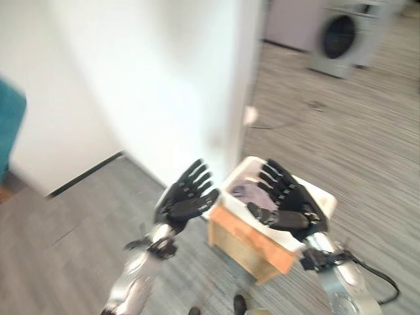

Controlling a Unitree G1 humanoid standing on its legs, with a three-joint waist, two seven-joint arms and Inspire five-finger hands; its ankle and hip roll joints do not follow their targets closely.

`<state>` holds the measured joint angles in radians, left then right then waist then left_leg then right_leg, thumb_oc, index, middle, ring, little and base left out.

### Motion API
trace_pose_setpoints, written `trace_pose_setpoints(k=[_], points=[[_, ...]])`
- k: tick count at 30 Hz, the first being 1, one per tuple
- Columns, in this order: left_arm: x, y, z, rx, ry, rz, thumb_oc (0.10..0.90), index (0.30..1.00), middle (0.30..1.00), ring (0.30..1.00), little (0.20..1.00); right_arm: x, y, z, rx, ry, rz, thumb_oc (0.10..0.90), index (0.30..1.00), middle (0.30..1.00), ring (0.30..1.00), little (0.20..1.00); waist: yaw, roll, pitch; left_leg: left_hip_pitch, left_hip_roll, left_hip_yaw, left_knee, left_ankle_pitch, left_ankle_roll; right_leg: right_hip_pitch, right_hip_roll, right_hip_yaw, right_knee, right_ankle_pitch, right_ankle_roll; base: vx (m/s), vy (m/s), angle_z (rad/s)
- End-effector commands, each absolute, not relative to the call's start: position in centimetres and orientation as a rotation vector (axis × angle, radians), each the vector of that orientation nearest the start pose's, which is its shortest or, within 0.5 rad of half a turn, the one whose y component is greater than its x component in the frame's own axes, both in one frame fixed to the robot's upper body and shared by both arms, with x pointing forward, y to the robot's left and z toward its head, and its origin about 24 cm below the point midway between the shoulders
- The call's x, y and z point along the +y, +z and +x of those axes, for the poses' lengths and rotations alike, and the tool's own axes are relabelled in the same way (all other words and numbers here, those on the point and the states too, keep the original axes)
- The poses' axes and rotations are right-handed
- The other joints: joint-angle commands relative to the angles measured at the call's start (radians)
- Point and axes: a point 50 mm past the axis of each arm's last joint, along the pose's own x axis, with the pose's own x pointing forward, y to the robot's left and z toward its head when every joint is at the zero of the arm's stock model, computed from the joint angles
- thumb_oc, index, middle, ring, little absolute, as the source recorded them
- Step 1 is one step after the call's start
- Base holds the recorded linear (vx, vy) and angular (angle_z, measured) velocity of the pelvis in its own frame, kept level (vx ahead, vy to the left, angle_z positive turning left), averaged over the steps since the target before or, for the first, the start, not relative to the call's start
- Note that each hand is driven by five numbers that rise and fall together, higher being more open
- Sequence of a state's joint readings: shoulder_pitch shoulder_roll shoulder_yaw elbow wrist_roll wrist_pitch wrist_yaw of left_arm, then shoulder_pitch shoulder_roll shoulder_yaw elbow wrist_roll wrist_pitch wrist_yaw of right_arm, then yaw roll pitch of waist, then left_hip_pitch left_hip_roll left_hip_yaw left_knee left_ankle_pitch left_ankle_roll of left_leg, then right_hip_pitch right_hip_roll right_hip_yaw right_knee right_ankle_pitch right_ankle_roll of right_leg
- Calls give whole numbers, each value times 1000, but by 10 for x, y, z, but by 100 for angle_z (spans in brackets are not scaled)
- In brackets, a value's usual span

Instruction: Pick up bed clothes into laundry basket.

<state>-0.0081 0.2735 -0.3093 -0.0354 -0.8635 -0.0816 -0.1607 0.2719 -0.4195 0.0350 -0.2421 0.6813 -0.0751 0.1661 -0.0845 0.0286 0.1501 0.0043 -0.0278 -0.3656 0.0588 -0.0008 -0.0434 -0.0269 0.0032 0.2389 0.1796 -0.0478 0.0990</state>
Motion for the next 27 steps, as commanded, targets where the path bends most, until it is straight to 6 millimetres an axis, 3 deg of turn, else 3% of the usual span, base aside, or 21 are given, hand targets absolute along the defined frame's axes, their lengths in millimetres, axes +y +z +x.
trace_pose_setpoints(k=[1,2,3,5,7,8,9,10,11,12,13,14,15,16,18,19,20,21,24,26,27], points=[[146,109,253,-306,-453,-553,800,900,900,900,900,-197,125,219,-391,277,286,800,900,900,900,900,47,-56,-28,-114,-23,-24,64,-6,-10,76,67,204,26,-178,-17,-226,-173,152],[147,108,250,-306,-447,-549,800,900,900,900,900,-197,124,220,-388,274,302,800,900,900,900,900,55,-54,-23,-121,-23,-38,63,0,-9,81,54,180,11,-175,-29,-216,-392,147],[156,109,244,-320,-421,-527,800,900,900,900,900,-199,124,222,-399,279,313,800,900,900,900,900,96,-57,-12,-148,-21,-96,56,61,-45,112,67,137,-28,-170,-58,-141,-357,156],[156,108,243,-315,-425,-541,800,900,900,900,900,-200,124,221,-391,275,301,800,900,900,900,900,90,-56,-13,-169,-20,-113,51,77,-55,113,75,117,-40,-163,-61,-99,-274,166],[162,101,237,-303,-388,-587,800,900,900,900,900,-211,131,221,-397,271,249,800,900,900,900,900,95,-77,26,-211,-17,-44,100,83,-51,122,69,44,-45,-156,-74,-167,-189,199],[162,102,237,-303,-388,-588,800,900,900,900,900,-211,131,221,-398,272,248,800,900,900,900,900,94,-75,25,-215,-16,-45,99,86,-52,119,71,44,-47,-153,-74,-230,-88,128],[165,98,236,-299,-361,-593,800,900,900,900,900,-216,134,221,-404,255,220,800,900,900,900,900,82,-93,30,-210,16,84,161,39,-30,100,53,4,-43,-137,-74,-362,-163,140],[168,94,234,-287,-344,-589,800,900,900,900,900,-224,132,222,-403,197,215,800,900,900,900,900,63,-129,21,-177,77,289,315,-44,-7,77,10,-95,-66,-112,-75,-443,-178,111],[168,94,234,-282,-349,-593,800,900,900,900,900,-227,130,222,-402,175,224,800,900,900,900,900,57,-134,13,-163,93,334,324,-54,-9,66,-1,-125,-81,-101,-75,-296,-127,147],[168,93,233,-281,-348,-593,800,900,900,900,900,-227,130,222,-401,175,224,800,900,900,900,900,54,-132,13,-165,94,330,330,-60,-9,69,0,-128,-83,-103,-75,-167,-38,163],[168,94,232,-283,-354,-592,800,900,900,900,900,-232,131,221,-416,149,238,800,900,900,900,900,38,-137,7,-131,133,411,367,-70,-9,65,-13,-179,-92,-91,-78,-178,-44,192],[171,97,233,-290,-360,-562,800,900,900,900,900,-241,129,216,-436,77,271,800,900,900,900,900,-11,-131,-24,-34,229,594,358,-67,-16,44,-27,-284,-97,-92,-79,-218,-42,174],[171,100,234,-301,-366,-554,800,900,900,900,900,-245,128,213,-443,48,284,800,900,900,900,900,-40,-121,-33,28,273,686,350,-74,-31,39,-32,-347,-87,-102,-78,-137,-19,167],[171,100,234,-301,-366,-554,800,900,900,900,900,-245,129,213,-443,48,284,800,900,900,900,900,-41,-122,-33,29,271,686,346,-70,-31,39,-33,-347,-88,-100,-79,-89,17,151],[163,109,240,-328,-414,-568,800,900,900,900,900,-257,121,204,-457,-42,349,800,900,900,900,900,-114,-77,-57,129,305,874,308,-116,-85,21,-66,-545,-53,-142,-70,-97,71,170],[162,109,240,-327,-414,-568,800,900,900,900,900,-257,121,203,-458,-43,349,800,900,900,900,900,-119,-77,-59,126,304,868,307,-115,-84,21,-68,-551,-51,-143,-69,-204,202,262],[155,114,243,-340,-448,-579,800,900,900,900,900,-263,116,198,-452,-82,362,800,900,900,900,900,-145,-52,-62,137,261,909,172,-176,-66,-5,-112,-644,-24,-117,-55,-159,166,245],[155,114,243,-340,-449,-579,800,900,900,900,900,-263,116,197,-452,-83,361,800,900,900,900,900,-151,-51,-64,136,253,902,162,-175,-59,-8,-119,-650,-21,-116,-50,-209,264,264],[161,118,241,-355,-419,-495,800,900,900,900,900,-248,105,207,-398,-23,398,800,900,900,900,900,-119,-29,-44,129,156,776,47,-201,16,-69,-192,-670,132,-61,2,-111,293,159],[170,116,241,-355,-380,-449,800,900,900,900,900,-234,103,213,-367,44,387,800,900,900,900,900,-118,-40,-26,132,122,722,33,-204,45,-119,-237,-581,240,-17,56,-114,136,72],[176,115,242,-362,-347,-434,800,900,900,900,900,-223,105,216,-368,106,388,800,900,900,900,900,-119,-42,-16,114,117,696,31,-177,52,-147,-218,-493,253,8,64,-144,29,96]])
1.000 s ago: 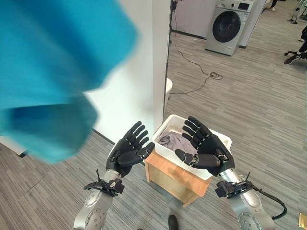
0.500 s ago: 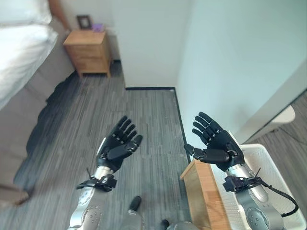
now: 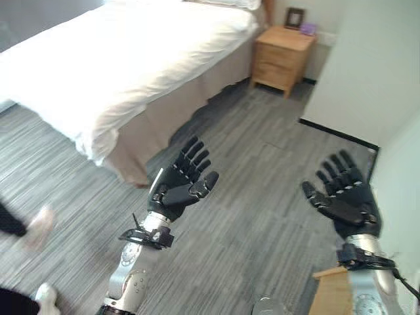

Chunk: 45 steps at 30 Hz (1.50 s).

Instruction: Pick up bed clothes into laundry basket.

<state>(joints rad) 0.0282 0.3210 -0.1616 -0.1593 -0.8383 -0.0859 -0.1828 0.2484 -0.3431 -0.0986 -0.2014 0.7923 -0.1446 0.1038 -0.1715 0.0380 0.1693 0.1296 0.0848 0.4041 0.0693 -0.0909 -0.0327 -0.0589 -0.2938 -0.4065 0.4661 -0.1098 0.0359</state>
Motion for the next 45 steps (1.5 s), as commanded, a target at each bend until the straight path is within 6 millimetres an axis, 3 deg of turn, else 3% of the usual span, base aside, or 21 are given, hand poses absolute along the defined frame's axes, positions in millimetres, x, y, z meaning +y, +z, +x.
trace_pose_setpoints(k=[1,2,3,4,5,6,7,8,13,19,26,30,45], points=[[176,116,242,-362,-346,-433,800,900,900,900,900,-222,105,217,-369,107,389,800,900,900,900,900,-33,-53,-37,-13,3,-73,20,-87,42,-119,77,154,-31,70,128,-132,3,97],[177,115,242,-362,-336,-435,800,900,900,900,900,-219,105,218,-368,120,392,800,900,900,900,900,-35,-51,-37,-18,-1,-102,18,-83,41,-123,103,229,-40,62,132,30,-18,111],[177,111,243,-354,-326,-466,800,900,900,900,900,-217,105,217,-361,135,376,800,900,900,900,900,-57,-45,-59,-44,-19,-214,23,-76,37,-78,216,485,-160,-4,117,26,-22,104],[177,111,243,-354,-326,-466,800,900,900,900,900,-217,105,217,-361,136,377,800,900,900,900,900,-58,-44,-60,-46,-17,-215,22,-73,36,-77,217,484,-166,1,116,105,19,123],[169,112,248,-355,-361,-473,800,900,900,900,900,-217,106,215,-369,136,399,800,900,900,900,900,-59,-42,-74,-70,-54,-304,17,-60,35,-42,273,650,-252,-4,95,61,36,215],[166,113,251,-363,-349,-437,800,900,900,900,900,-217,104,213,-374,121,398,800,900,900,900,900,-46,-45,-73,-82,-70,-340,28,-53,34,-37,281,665,-279,8,77,49,17,231],[163,119,252,-385,-381,-444,800,900,900,900,900,-211,104,213,-367,153,411,800,900,900,900,900,-23,-46,-78,-101,-83,-374,31,-43,29,-20,269,637,-300,11,77,-22,-28,235],[163,119,252,-385,-381,-444,800,900,900,900,900,-211,104,213,-367,153,412,800,900,900,900,900,-29,-46,-78,-103,-85,-380,32,-42,29,-17,266,631,-303,12,77,1,-74,164],[162,104,252,-331,-334,-528,800,900,900,900,900,-198,100,215,-343,215,449,800,900,900,900,900,27,-58,-111,-96,-73,-415,2,-21,17,57,247,573,-400,22,60,10,-99,65],[164,98,245,-313,-328,-542,800,900,900,900,900,-197,100,214,-339,225,448,800,900,900,900,900,50,-69,-131,-85,-64,-451,-25,0,6,100,250,522,-446,24,48,8,-74,19],[164,99,241,-325,-306,-570,800,900,900,900,900,-191,100,216,-349,231,492,800,900,900,900,900,57,-76,-144,-83,-62,-471,-43,14,1,107,253,498,-459,27,42,-10,-33,11],[170,87,237,-287,-267,-556,800,900,900,900,900,-185,98,214,-332,270,487,800,900,900,900,900,62,-83,-147,-75,-57,-460,-49,13,0,111,260,506,-474,38,42,4,-16,3],[173,87,233,-295,-246,-533,800,900,900,900,900,-192,90,210,-298,229,465,800,900,900,900,900,38,-84,-150,-51,-54,-435,-66,5,7,102,263,545,-468,42,49,-2,5,-6]])
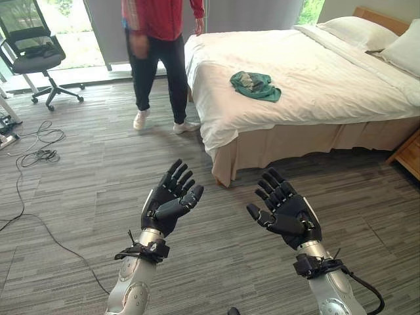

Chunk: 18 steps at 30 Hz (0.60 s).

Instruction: Pick up bed clothes into laundry basket.

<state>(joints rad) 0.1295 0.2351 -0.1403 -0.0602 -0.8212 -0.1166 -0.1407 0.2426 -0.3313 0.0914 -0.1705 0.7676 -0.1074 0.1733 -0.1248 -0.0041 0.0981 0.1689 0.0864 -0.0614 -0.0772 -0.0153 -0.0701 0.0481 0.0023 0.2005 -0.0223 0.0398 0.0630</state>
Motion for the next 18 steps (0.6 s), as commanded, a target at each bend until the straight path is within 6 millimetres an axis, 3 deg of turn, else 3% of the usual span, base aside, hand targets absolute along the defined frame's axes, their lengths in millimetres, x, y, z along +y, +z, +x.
trace_pose_setpoints(k=[1,8,15,18], points=[[173,87,233,-295,-246,-533,800,900,900,900,900,-192,90,210,-298,229,465,800,900,900,900,900,-8,-42,-79,-91,-56,31,81,-71,44,-5,-33,-61,21,-108,22,-2,11,-4],[181,83,229,-287,-199,-514,800,900,900,900,900,-188,89,212,-288,241,460,800,900,900,900,900,-1,-45,-74,-82,-55,37,84,-82,50,-8,-30,-45,35,-113,23,-1,9,-11],[219,89,227,-327,0,-394,800,900,900,900,900,-172,101,227,-301,334,415,800,900,900,900,900,50,-51,-15,-123,-84,45,158,-117,71,-23,-55,-43,56,-112,38,7,66,-12],[225,90,227,-336,37,-379,800,900,900,900,900,-171,102,229,-306,331,415,800,900,900,900,900,56,-48,-7,-142,-99,43,175,-124,76,-33,-70,-48,71,-116,47,53,134,1]])
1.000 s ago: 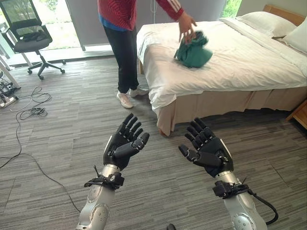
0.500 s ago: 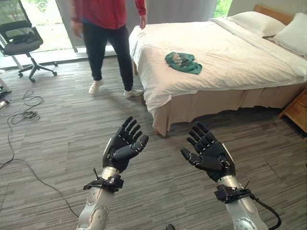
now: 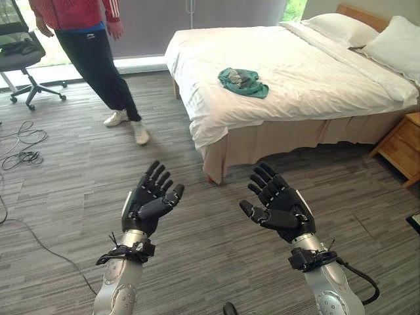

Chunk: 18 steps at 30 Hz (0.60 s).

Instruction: Pick up bed clothes into laundry basket.

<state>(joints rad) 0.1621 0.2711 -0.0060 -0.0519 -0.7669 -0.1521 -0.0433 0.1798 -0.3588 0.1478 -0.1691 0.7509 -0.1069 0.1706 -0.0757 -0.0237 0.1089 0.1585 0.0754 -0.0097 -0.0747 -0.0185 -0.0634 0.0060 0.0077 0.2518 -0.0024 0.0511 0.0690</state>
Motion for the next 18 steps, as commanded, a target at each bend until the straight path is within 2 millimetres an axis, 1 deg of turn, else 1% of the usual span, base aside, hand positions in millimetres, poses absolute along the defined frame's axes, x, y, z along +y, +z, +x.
trace_pose_setpoints(k=[1,2,4,5,6,7,8,10,11,12,13,14,15,16,17,18], points=[[227,93,230,-353,60,-379,800,900,900,900,900,-168,106,233,-322,341,414,800,900,900,900,900,11,-20,-1,-151,-104,-16,192,-129,81,-26,-89,-107,129,-148,56,26,166,9],[227,94,232,-355,66,-377,800,900,900,900,900,-165,108,234,-326,351,415,800,900,900,900,900,13,-15,7,-153,-108,-19,202,-137,91,-52,-90,-110,202,-153,65,31,234,8],[226,96,236,-360,76,-371,800,900,900,900,900,-157,112,239,-340,384,414,800,900,900,900,900,20,-4,37,-146,-109,-11,238,-170,113,-146,-87,-123,417,-120,79,13,140,-3],[226,96,236,-361,76,-371,800,900,900,900,900,-157,112,240,-341,384,414,800,900,900,900,900,21,-6,38,-148,-111,-9,242,-172,113,-152,-87,-120,426,-124,80,104,117,-15],[223,97,238,-360,60,-359,800,900,900,900,900,-153,114,241,-346,404,410,800,900,900,900,900,23,7,63,-130,-105,-22,257,-191,120,-215,-79,-146,552,-96,78,100,67,-36],[223,97,238,-360,60,-360,800,900,900,900,900,-153,114,241,-346,404,410,800,900,900,900,900,22,5,62,-132,-107,-23,259,-192,120,-218,-80,-146,558,-99,78,452,68,-30],[216,99,240,-354,10,-341,800,900,900,900,900,-156,114,240,-343,401,406,800,900,900,900,900,-2,7,69,-72,-110,-63,245,-227,113,-305,-82,-168,468,-107,67,362,-6,-30],[216,99,240,-354,9,-342,800,900,900,900,900,-156,114,240,-343,401,405,800,900,900,900,900,-8,11,73,-65,-106,-70,243,-231,112,-296,-81,-177,468,-113,66,433,-33,7],[208,103,247,-364,-32,-370,800,900,900,900,900,-162,112,238,-334,379,426,800,900,900,900,900,-65,0,64,33,-115,-125,203,-272,87,-334,-68,-146,196,-68,87,501,-57,44],[208,103,247,-364,-32,-371,800,900,900,900,900,-162,112,237,-334,379,425,800,900,900,900,900,-68,8,70,41,-107,-128,201,-275,86,-320,-64,-153,185,-65,86,669,-87,67],[203,104,251,-371,-47,-404,800,900,900,900,900,-162,110,237,-330,384,432,800,900,900,900,900,-86,-1,69,70,-110,-147,194,-278,78,-354,-59,-134,95,-39,91,203,-23,57],[202,104,251,-371,-48,-406,800,900,900,900,900,-163,110,237,-330,384,430,800,900,900,900,900,-88,9,71,73,-100,-149,193,-283,77,-343,-53,-141,82,-35,90,495,-116,71],[196,100,253,-352,-66,-420,800,900,900,900,900,-163,108,236,-316,380,425,800,900,900,900,900,-102,7,65,131,-94,-171,179,-300,65,-382,-60,-197,1,0,103,335,-84,64],[195,100,253,-351,-66,-420,800,900,900,900,900,-163,108,236,-316,380,424,800,900,900,900,900,-104,11,66,133,-89,-174,179,-302,65,-377,-57,-203,-3,0,102,532,-199,49],[194,97,252,-340,-65,-423,800,900,900,900,900,-164,108,236,-314,376,414,800,900,900,900,900,-105,11,55,175,-78,-183,178,-303,54,-390,-67,-272,9,14,104,501,-233,49],[191,95,249,-332,-77,-454,800,900,900,900,900,-167,107,234,-310,370,422,800,900,900,900,900,-107,6,28,191,-62,-186,198,-268,31,-358,-83,-303,53,43,76,496,-235,59]])
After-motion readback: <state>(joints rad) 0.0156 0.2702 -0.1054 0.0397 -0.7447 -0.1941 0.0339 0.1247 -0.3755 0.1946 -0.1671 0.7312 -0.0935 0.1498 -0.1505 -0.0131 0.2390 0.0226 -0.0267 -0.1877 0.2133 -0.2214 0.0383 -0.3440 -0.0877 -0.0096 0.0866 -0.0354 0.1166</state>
